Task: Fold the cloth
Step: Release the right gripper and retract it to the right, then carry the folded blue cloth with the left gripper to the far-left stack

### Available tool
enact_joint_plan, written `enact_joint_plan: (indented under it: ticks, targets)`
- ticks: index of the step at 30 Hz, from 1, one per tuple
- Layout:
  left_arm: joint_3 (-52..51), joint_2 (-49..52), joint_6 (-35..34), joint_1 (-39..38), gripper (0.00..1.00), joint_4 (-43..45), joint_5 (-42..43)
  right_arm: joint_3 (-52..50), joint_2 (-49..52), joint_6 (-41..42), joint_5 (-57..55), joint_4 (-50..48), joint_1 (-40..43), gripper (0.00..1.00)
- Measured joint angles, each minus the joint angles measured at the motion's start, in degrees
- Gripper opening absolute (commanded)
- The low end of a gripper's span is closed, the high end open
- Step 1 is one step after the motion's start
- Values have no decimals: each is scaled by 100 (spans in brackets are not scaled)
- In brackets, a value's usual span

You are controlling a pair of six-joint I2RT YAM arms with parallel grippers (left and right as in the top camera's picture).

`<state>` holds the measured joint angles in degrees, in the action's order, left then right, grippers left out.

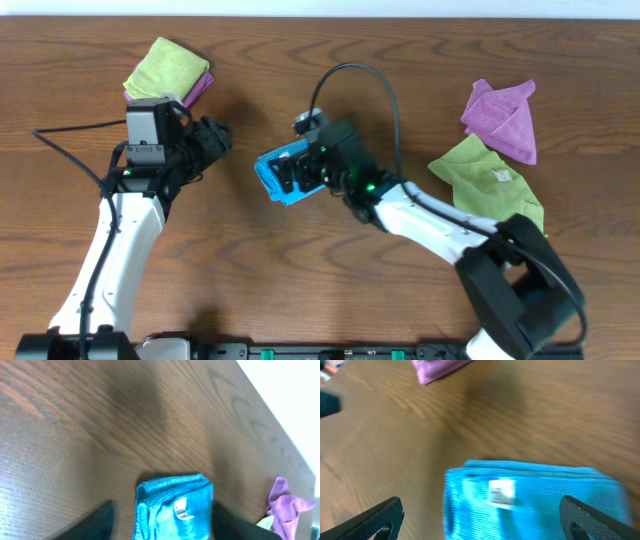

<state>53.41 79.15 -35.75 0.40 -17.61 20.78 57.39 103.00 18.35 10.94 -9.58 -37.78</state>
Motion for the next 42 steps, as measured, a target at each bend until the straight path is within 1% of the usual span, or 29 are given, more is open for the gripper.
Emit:
enact_joint_plan:
  ticks: [1,3,6,10,12,15,18,22,28,32,36,42]
  targets:
    - [0,-42,-28,20,96,-63,7,2,-105,-42,-26,179,105,99]
    - [2,-52,-4,20,95,-151,48,2,-280,-107,-81,549,243,99]
    - [17,-52,-20,20,95,-350,197,24,-800,-190,-177,1399,511,99]
    - [28,-52,-26,20,95,-1008,387,42,-1849,-444,-184,3095,977,99]
    - [-9,-52,-24,20,95,-1016,505,37,-2424,-673,-173,3960,1196,99]
    - [-216,-44,-39,20,95,-800,732,31,-3010,-905,-190,4684,1346,99]
    - [-490,11,-79,0,95,-557,946,-74,-3602,-1045,-177,4953,1453,99]
    - [-798,131,-192,-181,95,-236,1097,-656,-4457,-1071,-175,4988,1602,99]
    - [-979,450,-332,-573,95,129,1209,-1963,-6192,-570,-175,5248,1768,99]
    - [-979,826,-442,-765,95,496,1259,-2343,-7193,-149,-236,5735,1773,99]
    - [-984,1193,-579,-918,95,833,1333,-2402,-7639,94,-304,5941,1773,99]
    - [-986,1698,-776,-1058,97,1386,1440,-2402,-7691,212,-328,5947,1773,99]
